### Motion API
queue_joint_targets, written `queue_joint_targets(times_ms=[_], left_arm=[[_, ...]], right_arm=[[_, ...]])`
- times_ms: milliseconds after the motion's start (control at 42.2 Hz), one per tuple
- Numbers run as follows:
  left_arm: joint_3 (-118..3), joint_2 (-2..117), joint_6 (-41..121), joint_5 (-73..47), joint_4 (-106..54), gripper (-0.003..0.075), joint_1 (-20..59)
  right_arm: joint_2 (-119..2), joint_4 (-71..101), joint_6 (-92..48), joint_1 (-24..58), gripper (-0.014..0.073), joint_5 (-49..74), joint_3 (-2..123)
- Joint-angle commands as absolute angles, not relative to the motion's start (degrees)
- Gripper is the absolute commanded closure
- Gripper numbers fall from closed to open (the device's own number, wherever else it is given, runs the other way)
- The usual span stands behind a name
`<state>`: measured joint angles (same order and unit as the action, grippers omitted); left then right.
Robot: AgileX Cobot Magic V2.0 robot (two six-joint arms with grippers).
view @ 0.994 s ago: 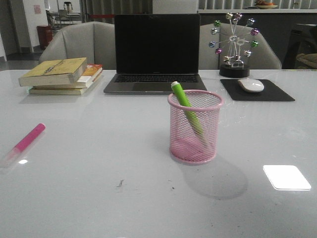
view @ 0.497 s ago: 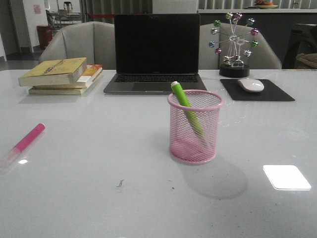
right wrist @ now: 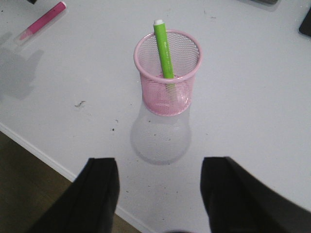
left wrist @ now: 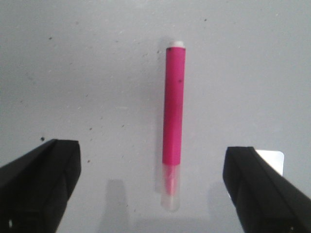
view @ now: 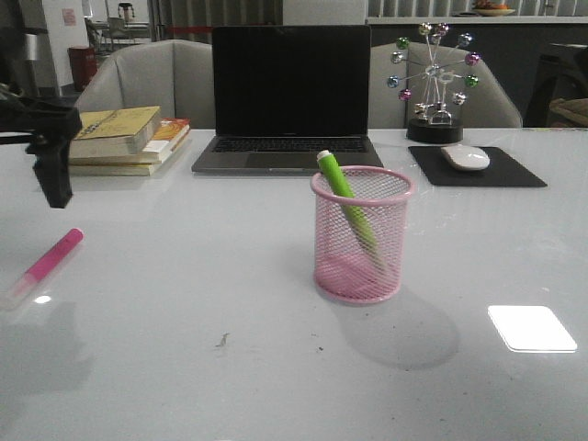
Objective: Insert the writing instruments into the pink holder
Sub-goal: 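Lower the left gripper onto the pink marker and close on it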
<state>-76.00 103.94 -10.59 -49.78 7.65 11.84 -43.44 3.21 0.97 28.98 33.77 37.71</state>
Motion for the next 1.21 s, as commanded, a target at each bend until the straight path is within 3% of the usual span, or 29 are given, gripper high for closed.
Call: queue_joint_targets(times_ms=[0,734,805,971,1184], left_arm=[[-81.69,106.12,-9.97,-50.33,7.76,0.0087,12.29],[-92.20,119.53,-6.58,-52.56,2.01,0.0094,12.05],[-92.20,119.53,-6.06,-52.56,1.18,0.0140,12.02],[-92.20,119.53,-6.06,-52.56,1.18,0.0362,12.02],[-92.20,118.99,-5.95,-53.71,1.18,0.0583,12.02]], right_arm=[[-43.18,3.41,0.88,28.86,0.0106,29.77,39.31],[-43.18,3.41,0.88,28.86,0.0106,29.77,39.31],[-43.18,3.41,0.88,28.86,0.0106,29.77,39.31],[-43.18,3.41,0.88,28.86,0.0106,29.77,39.31],[-43.18,3.41,0.88,28.86,0.0106,29.77,39.31]])
